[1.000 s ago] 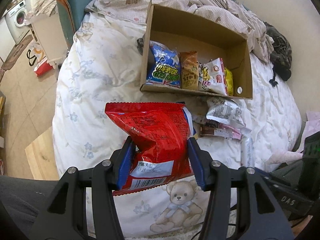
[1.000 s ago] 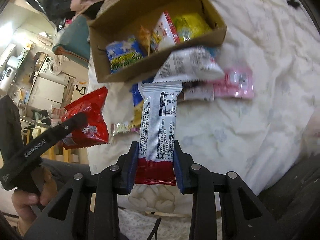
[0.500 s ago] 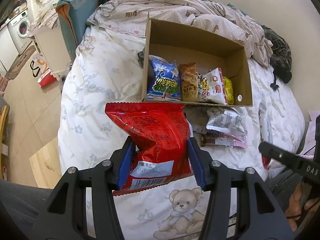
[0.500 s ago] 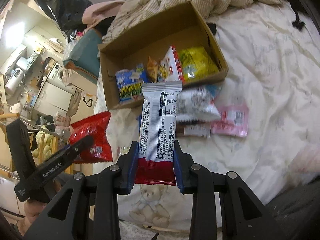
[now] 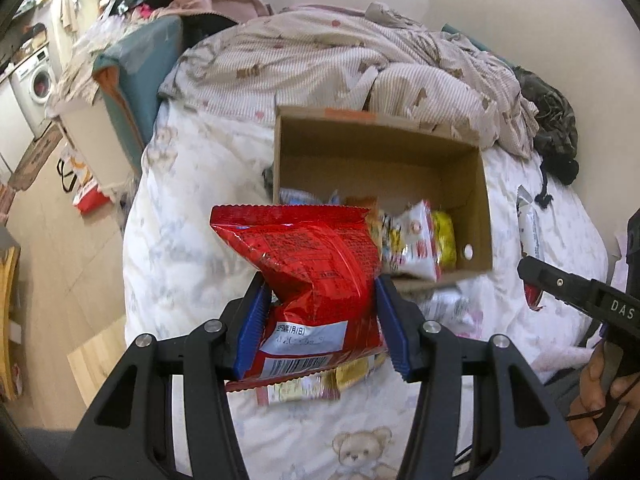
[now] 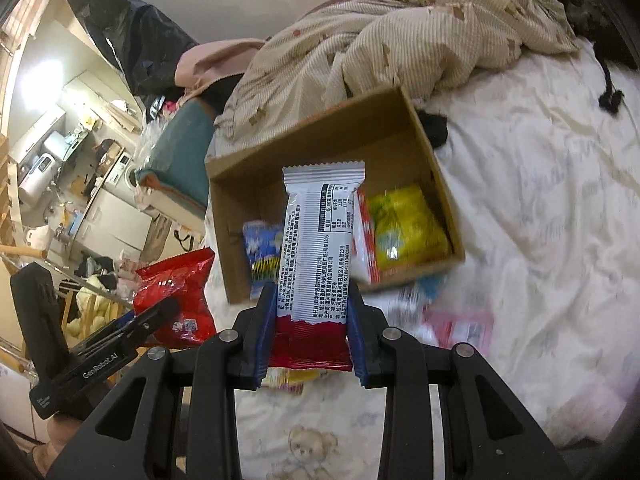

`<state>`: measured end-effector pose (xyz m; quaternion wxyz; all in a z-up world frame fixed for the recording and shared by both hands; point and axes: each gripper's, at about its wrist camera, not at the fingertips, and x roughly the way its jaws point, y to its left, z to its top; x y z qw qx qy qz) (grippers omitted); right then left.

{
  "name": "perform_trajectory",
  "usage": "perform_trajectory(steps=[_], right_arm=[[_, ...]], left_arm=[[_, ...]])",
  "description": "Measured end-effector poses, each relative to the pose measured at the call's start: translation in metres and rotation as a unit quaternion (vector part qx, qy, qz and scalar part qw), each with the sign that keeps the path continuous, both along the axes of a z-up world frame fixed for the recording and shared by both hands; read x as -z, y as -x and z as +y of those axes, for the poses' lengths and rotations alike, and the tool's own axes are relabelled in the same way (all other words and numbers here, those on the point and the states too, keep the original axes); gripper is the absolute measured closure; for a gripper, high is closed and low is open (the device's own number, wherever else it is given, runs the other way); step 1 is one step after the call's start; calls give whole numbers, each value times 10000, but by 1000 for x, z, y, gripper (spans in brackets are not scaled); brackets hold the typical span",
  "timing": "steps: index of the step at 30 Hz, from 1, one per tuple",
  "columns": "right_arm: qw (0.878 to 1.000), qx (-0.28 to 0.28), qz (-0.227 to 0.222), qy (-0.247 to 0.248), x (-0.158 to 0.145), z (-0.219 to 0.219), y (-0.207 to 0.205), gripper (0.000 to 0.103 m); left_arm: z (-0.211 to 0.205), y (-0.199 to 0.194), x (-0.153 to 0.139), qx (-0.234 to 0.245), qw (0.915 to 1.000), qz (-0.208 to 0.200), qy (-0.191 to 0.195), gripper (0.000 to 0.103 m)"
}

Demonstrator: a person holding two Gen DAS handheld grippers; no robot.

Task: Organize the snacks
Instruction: 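Carry the red bag and white-red bar into the box and open both tools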

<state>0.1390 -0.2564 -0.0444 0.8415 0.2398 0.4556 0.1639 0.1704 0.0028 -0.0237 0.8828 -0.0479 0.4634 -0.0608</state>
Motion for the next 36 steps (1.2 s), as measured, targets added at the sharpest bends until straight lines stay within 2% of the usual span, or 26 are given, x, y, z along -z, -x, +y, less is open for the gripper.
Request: perform_trajectory(steps=[7,13,20,24,28,36], right_arm=[[9999,150,-63,-1,-10,-7,-34,69],[9997,177,-106,87,-5,-10,-61,69],[9994,194,-43,301,23,-15,-76,69],[9988,168,-79,458,28,-14,-82,69],[9987,159,-28,475,35,-13,-88,69],[9978,60,114,656,43,-3,-96,69]], left_arm=[[-17,-38,-16,215,9994,-225,-114,54],[-31,-67,-16,299,9988,-364,-167,54],[-37,-87,16,258,9989,-329,-198,54],[-39,-95,36,274,9990,-189,-312,54],[-41,-96,43,300,9983,-220,-457,54],[-34,-106,44,135,9994,-199,-255,54]])
